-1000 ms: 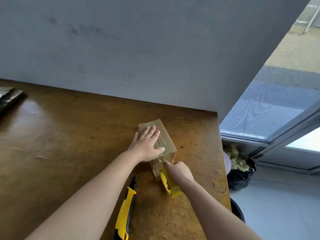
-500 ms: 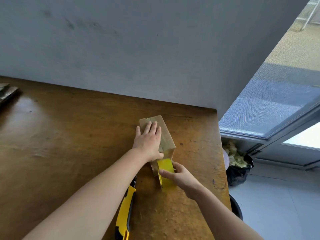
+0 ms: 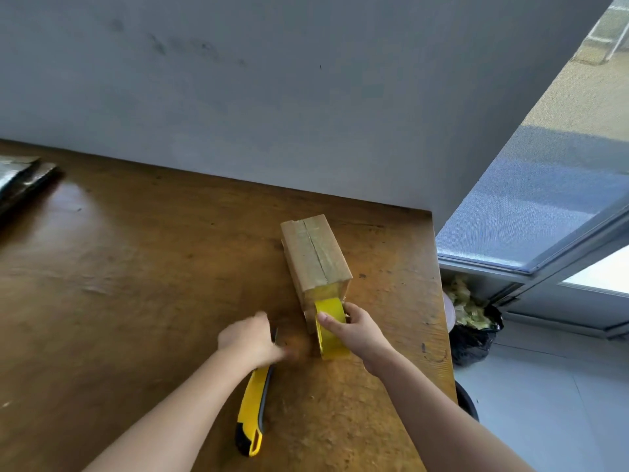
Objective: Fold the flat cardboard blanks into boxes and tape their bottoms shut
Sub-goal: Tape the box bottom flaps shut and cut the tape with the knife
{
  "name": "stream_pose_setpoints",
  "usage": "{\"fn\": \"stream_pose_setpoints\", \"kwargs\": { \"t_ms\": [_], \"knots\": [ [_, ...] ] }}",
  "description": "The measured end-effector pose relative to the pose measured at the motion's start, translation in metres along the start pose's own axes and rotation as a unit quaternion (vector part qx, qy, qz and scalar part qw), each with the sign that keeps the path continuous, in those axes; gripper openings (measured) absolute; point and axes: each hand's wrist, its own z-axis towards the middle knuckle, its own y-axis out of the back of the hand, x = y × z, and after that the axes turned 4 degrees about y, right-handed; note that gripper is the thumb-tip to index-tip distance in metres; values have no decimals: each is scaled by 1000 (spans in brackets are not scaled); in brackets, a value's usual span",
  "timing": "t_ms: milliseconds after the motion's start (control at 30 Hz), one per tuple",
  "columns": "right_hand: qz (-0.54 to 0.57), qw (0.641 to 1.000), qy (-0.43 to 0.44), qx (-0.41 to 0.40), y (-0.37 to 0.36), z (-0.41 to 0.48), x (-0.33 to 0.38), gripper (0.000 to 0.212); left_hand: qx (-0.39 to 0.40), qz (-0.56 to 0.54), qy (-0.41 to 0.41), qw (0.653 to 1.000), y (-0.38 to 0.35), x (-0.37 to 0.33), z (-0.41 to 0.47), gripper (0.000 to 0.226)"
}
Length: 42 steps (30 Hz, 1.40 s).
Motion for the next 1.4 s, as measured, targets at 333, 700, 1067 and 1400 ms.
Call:
{"fn": "stream_pose_setpoints", "kwargs": {
  "t_ms": [333,700,1067,1400],
  "knots": [
    [-3,1000,8,-28,2,-9,2,67,89,-170,-28,981,17,14,-8,37],
    [97,990,103,-23,8,-27,19,31,134,-662,-195,711,58,-35,-30,17],
    [67,992,111,-12,23,-31,29,15,-107,-570,-76,811,43,-68,-28,11],
    [84,992,90,-2,21,-27,35,17,6,-545,17,838,6,-69,-15,37]
  ]
}}
